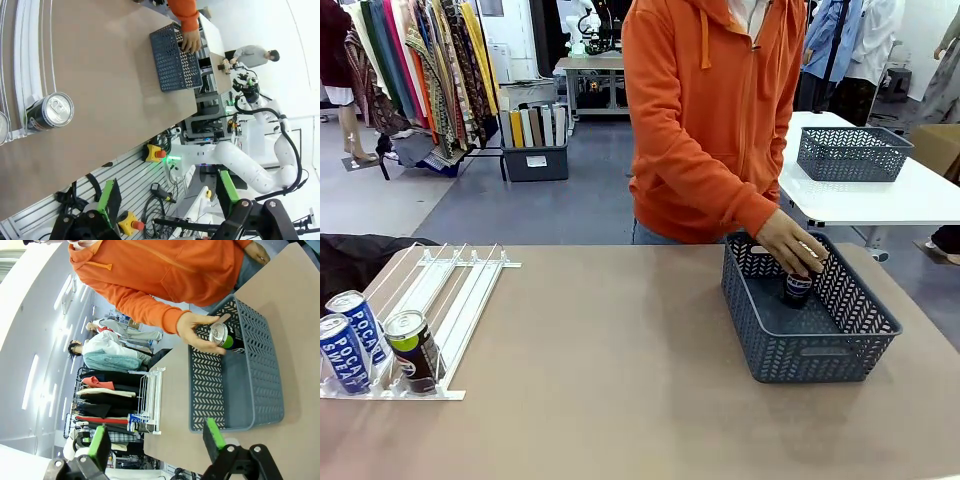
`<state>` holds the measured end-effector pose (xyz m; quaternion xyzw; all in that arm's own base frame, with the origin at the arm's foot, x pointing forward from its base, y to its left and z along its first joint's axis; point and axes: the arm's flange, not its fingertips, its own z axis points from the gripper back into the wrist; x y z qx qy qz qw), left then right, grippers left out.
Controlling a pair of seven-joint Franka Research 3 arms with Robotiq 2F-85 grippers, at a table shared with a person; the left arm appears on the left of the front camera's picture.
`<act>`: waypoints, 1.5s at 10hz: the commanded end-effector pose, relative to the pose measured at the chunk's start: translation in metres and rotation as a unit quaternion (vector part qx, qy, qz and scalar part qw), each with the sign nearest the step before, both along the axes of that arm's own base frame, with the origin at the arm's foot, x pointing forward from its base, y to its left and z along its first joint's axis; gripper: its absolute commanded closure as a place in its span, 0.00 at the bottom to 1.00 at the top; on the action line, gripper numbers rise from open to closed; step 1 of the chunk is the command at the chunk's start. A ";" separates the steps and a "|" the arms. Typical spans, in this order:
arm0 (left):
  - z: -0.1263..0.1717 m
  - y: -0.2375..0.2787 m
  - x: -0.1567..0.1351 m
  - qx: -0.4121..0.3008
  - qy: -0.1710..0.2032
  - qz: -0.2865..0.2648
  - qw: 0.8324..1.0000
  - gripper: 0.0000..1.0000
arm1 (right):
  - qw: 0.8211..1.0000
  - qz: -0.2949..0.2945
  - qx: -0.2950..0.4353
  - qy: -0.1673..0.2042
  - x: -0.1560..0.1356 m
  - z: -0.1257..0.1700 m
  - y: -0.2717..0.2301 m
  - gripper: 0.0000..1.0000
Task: Retrieve and store the cans from the dispenser.
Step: Pick up the last remaining can from one row of the Automatic Can Dispenser and place it in the middle of the table.
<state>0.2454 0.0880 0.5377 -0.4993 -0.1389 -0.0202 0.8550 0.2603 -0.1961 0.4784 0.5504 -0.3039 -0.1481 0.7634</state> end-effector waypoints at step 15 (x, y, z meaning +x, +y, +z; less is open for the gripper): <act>-0.060 -0.133 0.071 0.429 0.078 0.145 0.888 0.00 | 1.000 -0.002 0.010 -0.009 0.002 0.004 0.001 0.00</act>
